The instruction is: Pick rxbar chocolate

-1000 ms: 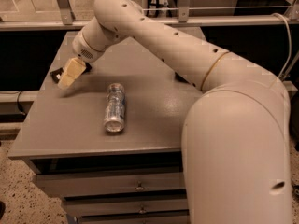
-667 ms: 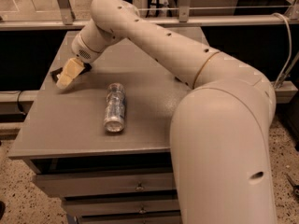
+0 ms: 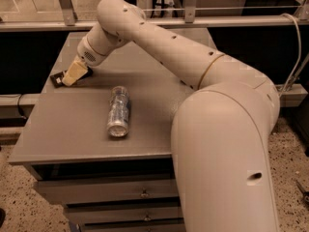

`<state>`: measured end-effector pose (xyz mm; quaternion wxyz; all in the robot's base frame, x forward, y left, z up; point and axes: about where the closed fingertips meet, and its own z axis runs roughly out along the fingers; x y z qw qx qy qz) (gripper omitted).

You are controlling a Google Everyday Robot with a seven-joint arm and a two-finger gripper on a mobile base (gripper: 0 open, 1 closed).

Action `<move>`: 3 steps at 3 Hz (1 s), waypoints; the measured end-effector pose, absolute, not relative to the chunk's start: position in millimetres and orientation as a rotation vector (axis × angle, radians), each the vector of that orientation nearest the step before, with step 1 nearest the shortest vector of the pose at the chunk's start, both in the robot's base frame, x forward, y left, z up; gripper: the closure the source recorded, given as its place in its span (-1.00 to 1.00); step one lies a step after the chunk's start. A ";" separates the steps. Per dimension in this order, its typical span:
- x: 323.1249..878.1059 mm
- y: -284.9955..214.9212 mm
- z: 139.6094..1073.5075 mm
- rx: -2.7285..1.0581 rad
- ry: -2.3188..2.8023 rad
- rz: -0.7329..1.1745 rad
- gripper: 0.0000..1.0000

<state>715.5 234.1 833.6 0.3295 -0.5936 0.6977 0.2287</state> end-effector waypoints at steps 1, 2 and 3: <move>716.3 231.8 833.2 -1.537 1.840 0.612 0.45; 707.4 224.4 861.0 -1.532 1.782 0.608 0.99; 701.3 215.4 896.7 -1.530 1.706 0.572 1.00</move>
Offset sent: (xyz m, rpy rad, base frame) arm -0.0133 -0.0165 0.0428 0.0600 -0.0354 0.0050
